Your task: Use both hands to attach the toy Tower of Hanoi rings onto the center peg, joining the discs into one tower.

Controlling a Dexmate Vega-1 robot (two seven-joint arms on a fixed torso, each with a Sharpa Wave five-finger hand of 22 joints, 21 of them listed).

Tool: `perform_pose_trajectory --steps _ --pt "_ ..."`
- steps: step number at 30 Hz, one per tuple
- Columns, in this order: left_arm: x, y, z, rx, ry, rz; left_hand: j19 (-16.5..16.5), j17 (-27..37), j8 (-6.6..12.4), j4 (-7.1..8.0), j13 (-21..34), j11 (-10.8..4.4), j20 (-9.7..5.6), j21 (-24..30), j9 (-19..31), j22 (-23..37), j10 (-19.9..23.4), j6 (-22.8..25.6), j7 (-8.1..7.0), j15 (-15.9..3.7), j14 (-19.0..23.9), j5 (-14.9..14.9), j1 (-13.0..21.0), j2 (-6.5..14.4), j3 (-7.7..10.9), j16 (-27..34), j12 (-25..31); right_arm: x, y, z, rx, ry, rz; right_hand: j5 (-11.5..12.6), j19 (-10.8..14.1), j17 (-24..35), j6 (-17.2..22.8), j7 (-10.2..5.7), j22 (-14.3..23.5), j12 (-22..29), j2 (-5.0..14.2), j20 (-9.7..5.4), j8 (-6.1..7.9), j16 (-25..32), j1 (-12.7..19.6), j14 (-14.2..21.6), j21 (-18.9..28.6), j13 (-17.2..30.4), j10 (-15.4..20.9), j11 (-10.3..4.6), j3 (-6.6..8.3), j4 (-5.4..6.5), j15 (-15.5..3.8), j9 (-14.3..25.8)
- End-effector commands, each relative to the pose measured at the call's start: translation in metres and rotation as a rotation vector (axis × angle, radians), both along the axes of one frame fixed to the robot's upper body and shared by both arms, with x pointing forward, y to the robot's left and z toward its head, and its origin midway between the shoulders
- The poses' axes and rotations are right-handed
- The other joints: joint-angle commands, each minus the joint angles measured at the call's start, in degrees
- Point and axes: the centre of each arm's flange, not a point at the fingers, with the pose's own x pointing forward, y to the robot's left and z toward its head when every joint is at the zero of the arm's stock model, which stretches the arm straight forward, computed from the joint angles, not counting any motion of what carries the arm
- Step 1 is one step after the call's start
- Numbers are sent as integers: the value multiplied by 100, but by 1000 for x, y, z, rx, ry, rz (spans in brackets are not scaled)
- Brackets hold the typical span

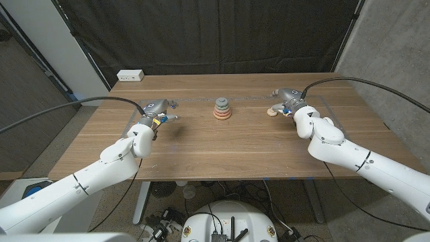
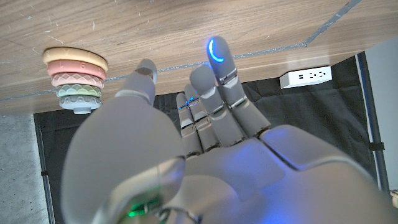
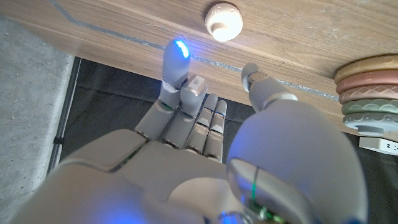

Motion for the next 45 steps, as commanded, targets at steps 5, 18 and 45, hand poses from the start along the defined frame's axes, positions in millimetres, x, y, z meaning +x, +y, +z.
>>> perform_pose_trajectory --steps 5,18,45 --pt "2 3 -2 -18 -1 -7 2 30 -19 4 24 -20 -582 7 14 2 61 68 -19 -40 40 -4 -62 -6 71 11 -16 17 9 10 -17 37 -6 -41 -58 18 3 -2 10 46 -70 -353 -4 -18 20 -27 17 30 -22 21 13 3 -477 30" --pt "-2 7 0 -14 -10 1 2 23 -13 4 35 -26 -584 0 18 0 95 101 -19 -40 28 -3 -75 5 96 -12 -7 27 16 13 -35 82 -28 -51 -74 41 -93 27 9 28 -85 -354 -42 -18 8 -26 28 32 -111 56 4 7 -475 34" --pt "-4 9 -2 -15 -14 3 -2 30 2 4 57 -59 -584 -4 26 -1 174 191 -19 -41 25 3 -91 35 150 -39 6 47 12 11 -60 227 -129 -121 -298 -80 -612 289 -87 -74 -297 -348 -218 -348 -211 -366 -72 -87 -713 327 -91 24 -475 17"
